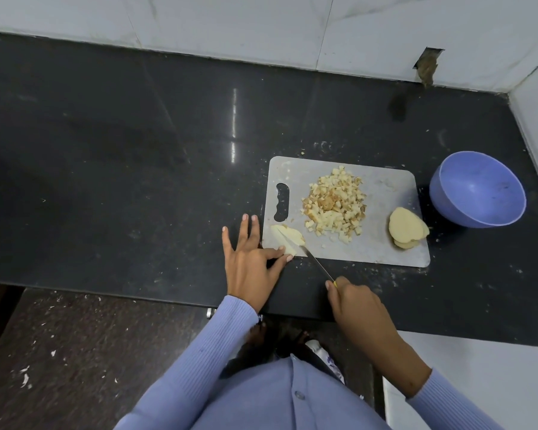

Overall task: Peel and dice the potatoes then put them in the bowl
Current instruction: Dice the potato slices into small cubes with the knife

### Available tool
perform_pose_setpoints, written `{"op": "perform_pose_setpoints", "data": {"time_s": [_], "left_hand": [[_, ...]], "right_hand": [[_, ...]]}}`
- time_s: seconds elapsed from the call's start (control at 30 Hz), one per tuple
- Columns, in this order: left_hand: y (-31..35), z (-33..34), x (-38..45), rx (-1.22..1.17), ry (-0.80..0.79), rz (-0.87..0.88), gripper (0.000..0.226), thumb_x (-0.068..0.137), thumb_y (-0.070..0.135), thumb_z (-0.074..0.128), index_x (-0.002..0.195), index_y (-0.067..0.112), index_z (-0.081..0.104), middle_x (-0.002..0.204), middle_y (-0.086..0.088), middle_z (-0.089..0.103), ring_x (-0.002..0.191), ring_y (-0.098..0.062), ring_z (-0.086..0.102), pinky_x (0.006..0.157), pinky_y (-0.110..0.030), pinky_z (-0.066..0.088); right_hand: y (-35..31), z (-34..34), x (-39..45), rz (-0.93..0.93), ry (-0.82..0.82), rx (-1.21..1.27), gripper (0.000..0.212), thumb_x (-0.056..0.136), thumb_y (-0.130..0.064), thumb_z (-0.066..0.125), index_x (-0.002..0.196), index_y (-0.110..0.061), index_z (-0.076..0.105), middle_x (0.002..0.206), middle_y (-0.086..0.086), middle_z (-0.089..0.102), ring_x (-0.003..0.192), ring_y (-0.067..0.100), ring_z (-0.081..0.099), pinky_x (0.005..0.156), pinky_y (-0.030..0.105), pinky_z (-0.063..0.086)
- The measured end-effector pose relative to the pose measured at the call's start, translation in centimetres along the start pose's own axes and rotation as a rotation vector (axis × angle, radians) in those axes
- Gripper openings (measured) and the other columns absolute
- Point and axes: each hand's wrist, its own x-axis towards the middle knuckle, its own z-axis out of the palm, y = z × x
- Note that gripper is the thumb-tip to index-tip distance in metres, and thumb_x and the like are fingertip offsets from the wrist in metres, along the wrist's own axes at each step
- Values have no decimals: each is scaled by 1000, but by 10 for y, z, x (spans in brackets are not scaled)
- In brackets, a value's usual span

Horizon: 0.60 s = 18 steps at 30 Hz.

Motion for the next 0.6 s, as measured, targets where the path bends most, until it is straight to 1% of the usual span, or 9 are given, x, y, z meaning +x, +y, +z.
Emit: {"op": "perform_pose_setpoints", "data": {"time_s": [0.07,0.13,0.23,0.33,0.43,0.6], "left_hand": [[-1,0,0,-18,23,-52,12,78,41,74,79,29,77,146,-21,37,142,-31,24,114,-36,-15],[1,0,1,-54,43,-102,10,75,40,77,78,31,77,151,-18,28,144,-27,15,113,-33,-18],[4,-1,2,-99,25,-154,12,74,42,77,80,31,77,156,-12,16,147,-23,4,111,-32,-21],[4,-4,4,-86,-28,-191,16,76,47,73,84,33,76,158,-8,6,147,-20,-6,110,-35,-21],[5,-6,6,-55,-74,-206,18,78,51,69,84,36,76,159,-6,-1,146,-18,-12,108,-36,-24],[5,-9,9,-40,-103,-206,19,77,53,69,85,37,76,159,-5,-6,145,-17,-16,107,-38,-26]], "right_hand": [[-7,-4,2,-27,14,47,33,102,-37,27,81,-16,41,63,-3,44,63,23,51,58,31,35],[-17,-6,9,-51,15,79,34,102,-38,28,81,-15,41,64,-1,45,63,23,49,58,32,34],[-32,-6,26,-65,11,61,34,102,-39,27,88,-14,46,76,6,55,72,27,54,61,32,36],[-42,-3,40,-72,11,40,38,102,-39,27,99,-10,52,90,12,62,85,32,59,64,33,38],[-45,-1,44,-68,-9,17,39,103,-37,26,104,-8,51,96,14,62,89,34,58,65,34,37],[-33,3,31,-46,-42,-50,36,103,-36,26,105,-8,49,98,13,63,90,33,60,65,33,37]]}}
